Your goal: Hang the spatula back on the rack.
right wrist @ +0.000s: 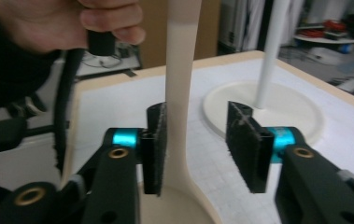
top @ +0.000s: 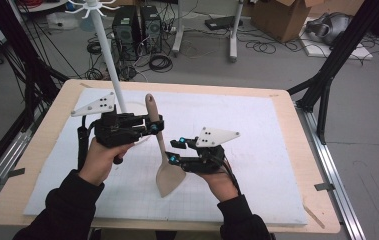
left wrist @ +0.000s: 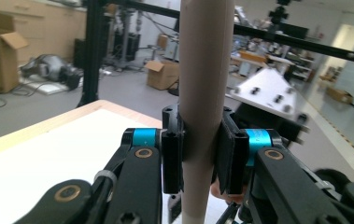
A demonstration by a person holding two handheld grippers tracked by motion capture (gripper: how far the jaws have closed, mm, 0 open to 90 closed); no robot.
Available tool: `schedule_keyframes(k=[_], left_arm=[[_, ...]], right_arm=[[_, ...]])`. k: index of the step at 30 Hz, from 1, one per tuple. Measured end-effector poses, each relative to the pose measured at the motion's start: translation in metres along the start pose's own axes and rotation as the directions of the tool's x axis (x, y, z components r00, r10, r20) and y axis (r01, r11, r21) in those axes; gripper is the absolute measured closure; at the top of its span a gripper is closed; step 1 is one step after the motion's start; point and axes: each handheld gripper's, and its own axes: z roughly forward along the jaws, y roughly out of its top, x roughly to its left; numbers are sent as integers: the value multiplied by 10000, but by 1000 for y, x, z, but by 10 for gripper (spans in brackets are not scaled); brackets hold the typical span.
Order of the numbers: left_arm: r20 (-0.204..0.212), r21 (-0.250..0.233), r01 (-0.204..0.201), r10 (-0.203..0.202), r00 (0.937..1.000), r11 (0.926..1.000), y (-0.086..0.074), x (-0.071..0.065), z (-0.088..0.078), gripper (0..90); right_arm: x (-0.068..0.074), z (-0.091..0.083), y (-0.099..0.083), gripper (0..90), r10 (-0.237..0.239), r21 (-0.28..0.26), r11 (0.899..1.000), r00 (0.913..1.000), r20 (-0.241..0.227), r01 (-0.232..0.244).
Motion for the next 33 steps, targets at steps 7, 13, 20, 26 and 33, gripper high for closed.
schedule_keyframes(k=[7,13,20,26,33], left_arm=[[958,-23,-357,357,9948,9994,4,-5,-3,744],[1076,-56,-492,495,9930,9988,5,-8,-4,743],[-506,-408,-591,570,9971,9974,-1,-12,-2,573],[-1373,-276,-661,617,9886,9974,-6,-12,5,486],[-1070,-135,-778,759,9914,9969,-7,-12,10,743]], right_arm=[[-1,7,2,548,-196,-209,9996,9909,-1332,170],[3,12,6,780,-547,-154,9985,9804,-1891,527],[9,11,8,787,-283,-133,9995,9987,-425,278],[7,11,7,786,157,-109,9998,9992,371,-153],[10,14,7,785,235,-101,9997,9987,442,-231]])
